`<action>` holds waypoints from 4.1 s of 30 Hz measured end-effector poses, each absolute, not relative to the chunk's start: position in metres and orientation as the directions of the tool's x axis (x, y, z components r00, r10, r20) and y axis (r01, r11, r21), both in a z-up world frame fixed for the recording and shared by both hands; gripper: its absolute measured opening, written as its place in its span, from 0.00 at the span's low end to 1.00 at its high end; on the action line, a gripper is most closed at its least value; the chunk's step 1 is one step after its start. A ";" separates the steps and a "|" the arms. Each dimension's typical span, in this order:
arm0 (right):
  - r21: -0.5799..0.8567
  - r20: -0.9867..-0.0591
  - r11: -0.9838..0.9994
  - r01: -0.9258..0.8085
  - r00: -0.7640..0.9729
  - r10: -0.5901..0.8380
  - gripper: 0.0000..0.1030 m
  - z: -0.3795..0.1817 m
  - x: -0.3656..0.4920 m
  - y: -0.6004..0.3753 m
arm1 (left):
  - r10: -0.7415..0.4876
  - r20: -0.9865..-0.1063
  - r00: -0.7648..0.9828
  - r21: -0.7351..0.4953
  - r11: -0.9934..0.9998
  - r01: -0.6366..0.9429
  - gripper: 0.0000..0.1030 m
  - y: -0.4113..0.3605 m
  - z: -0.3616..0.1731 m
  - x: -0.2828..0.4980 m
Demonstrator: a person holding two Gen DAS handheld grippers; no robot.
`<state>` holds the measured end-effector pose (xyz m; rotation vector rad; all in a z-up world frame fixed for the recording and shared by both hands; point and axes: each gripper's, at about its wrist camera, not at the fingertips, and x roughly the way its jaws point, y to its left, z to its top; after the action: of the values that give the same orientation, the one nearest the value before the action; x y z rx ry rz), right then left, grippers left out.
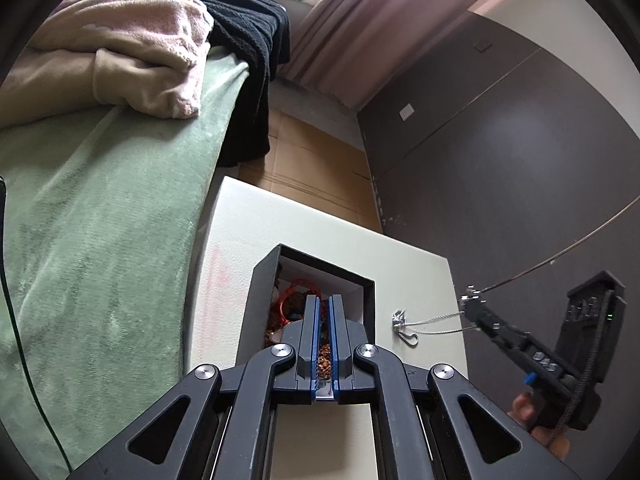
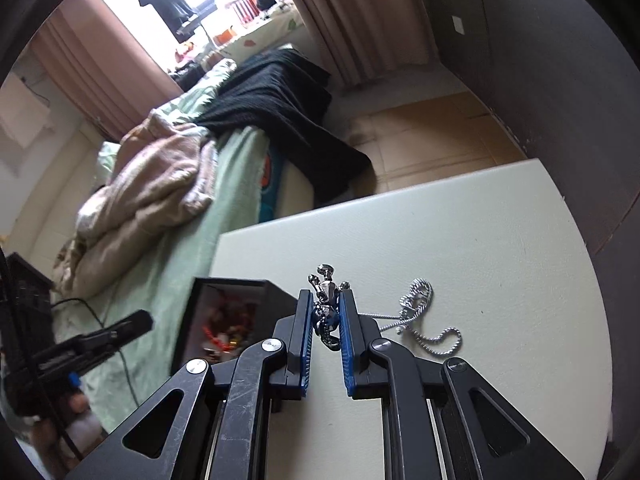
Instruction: Organize jewelry
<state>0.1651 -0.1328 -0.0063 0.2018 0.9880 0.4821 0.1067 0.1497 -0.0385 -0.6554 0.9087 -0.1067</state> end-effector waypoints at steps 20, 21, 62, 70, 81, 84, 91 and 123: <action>0.249 -0.551 0.863 -0.440 0.669 0.500 0.13 0.203 0.115 -0.087 | -0.338 -0.610 0.717 -0.631 0.755 -0.182 0.82 0.176 -0.017 0.090; 0.237 -0.543 0.862 -0.448 0.675 0.500 0.13 0.213 0.113 -0.081 | -0.340 -0.605 0.720 -0.636 0.751 -0.180 0.82 0.177 -0.017 0.089; 0.224 -0.636 0.867 -0.446 0.607 0.476 0.13 0.143 0.149 -0.035 | -0.357 -0.594 0.721 -0.676 0.707 -0.207 0.82 0.196 -0.022 0.089; 0.264 -0.673 0.861 -0.434 0.557 0.487 0.13 0.091 0.158 -0.034 | -0.345 -0.603 0.720 -0.668 0.712 -0.219 0.82 0.200 -0.025 0.090; 0.316 -0.742 0.871 -0.375 0.475 0.473 0.13 0.007 0.169 -0.038 | -0.328 -0.600 0.729 -0.673 0.699 -0.240 0.82 0.209 -0.026 0.089; 0.321 -0.756 0.877 -0.359 0.461 0.465 0.13 -0.011 0.171 -0.037 | -0.324 -0.601 0.731 -0.673 0.698 -0.244 0.82 0.211 -0.026 0.087; 0.348 -0.796 0.883 -0.316 0.398 0.456 0.35 -0.035 0.177 -0.044 | -0.310 -0.610 0.729 -0.655 0.715 -0.245 0.82 0.207 -0.023 0.083; 0.202 -0.763 0.949 -0.241 0.569 0.307 0.87 0.019 0.074 -0.183 | -0.065 -0.633 0.771 -0.310 0.934 -0.176 1.00 0.075 -0.004 0.045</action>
<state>0.0744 -0.1834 0.0189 0.0785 0.9103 0.3215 0.0451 0.0754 -0.0040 -0.3666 0.6911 0.0618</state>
